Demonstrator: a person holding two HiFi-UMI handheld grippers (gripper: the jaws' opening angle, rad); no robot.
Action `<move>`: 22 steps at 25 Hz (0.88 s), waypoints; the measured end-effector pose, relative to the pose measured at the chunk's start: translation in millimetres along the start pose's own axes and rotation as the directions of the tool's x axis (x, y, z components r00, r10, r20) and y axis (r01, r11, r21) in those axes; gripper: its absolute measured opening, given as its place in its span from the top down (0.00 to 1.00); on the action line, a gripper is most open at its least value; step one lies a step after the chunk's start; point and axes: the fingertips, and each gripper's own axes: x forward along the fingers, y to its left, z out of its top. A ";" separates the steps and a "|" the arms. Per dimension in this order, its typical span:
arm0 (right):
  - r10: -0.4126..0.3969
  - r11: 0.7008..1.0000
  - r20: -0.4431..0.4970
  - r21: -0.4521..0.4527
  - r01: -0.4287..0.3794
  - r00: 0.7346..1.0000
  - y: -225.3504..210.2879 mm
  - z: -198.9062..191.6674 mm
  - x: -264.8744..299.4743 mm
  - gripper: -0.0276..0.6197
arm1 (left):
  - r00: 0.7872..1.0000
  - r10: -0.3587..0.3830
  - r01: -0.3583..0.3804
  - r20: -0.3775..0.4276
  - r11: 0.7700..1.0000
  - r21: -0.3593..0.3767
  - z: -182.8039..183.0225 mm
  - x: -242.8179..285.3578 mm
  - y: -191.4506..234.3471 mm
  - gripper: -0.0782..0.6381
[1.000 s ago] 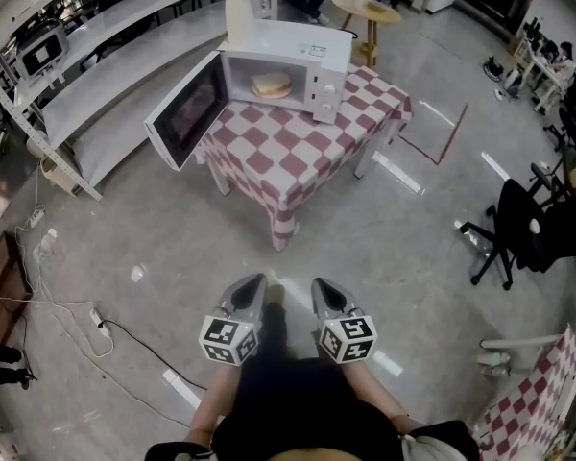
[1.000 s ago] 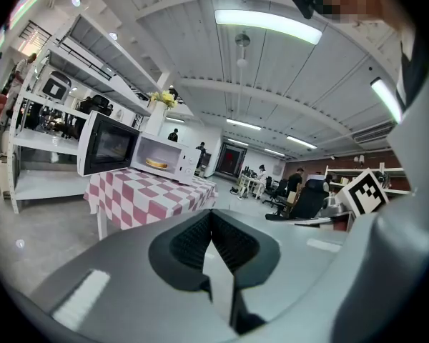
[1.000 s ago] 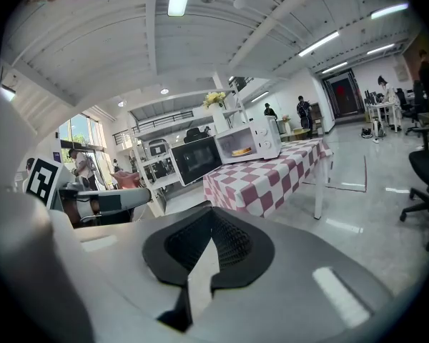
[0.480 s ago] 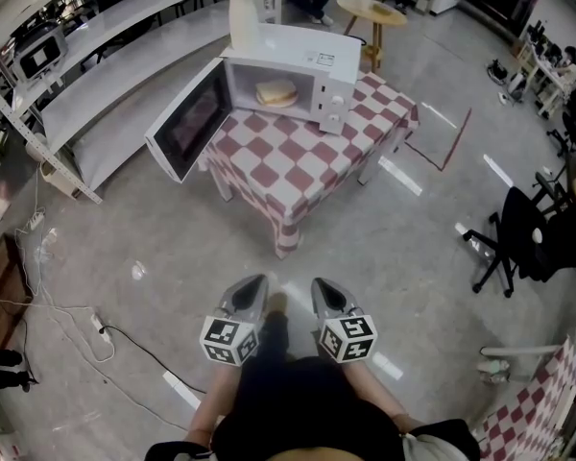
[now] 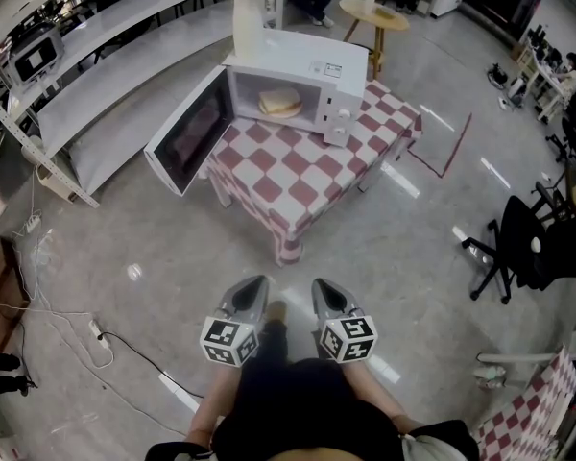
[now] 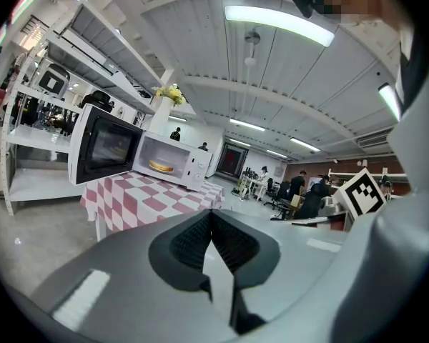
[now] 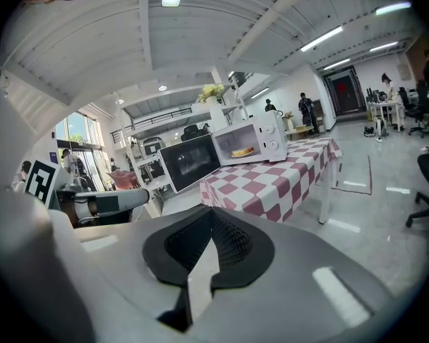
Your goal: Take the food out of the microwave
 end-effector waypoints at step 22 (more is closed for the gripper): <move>-0.027 1.000 -0.005 -0.015 0.027 1.000 -13.4 36.8 76.6 0.96 | 1.000 -0.011 0.011 -0.013 1.000 -0.004 28.7 57.8 66.8 0.88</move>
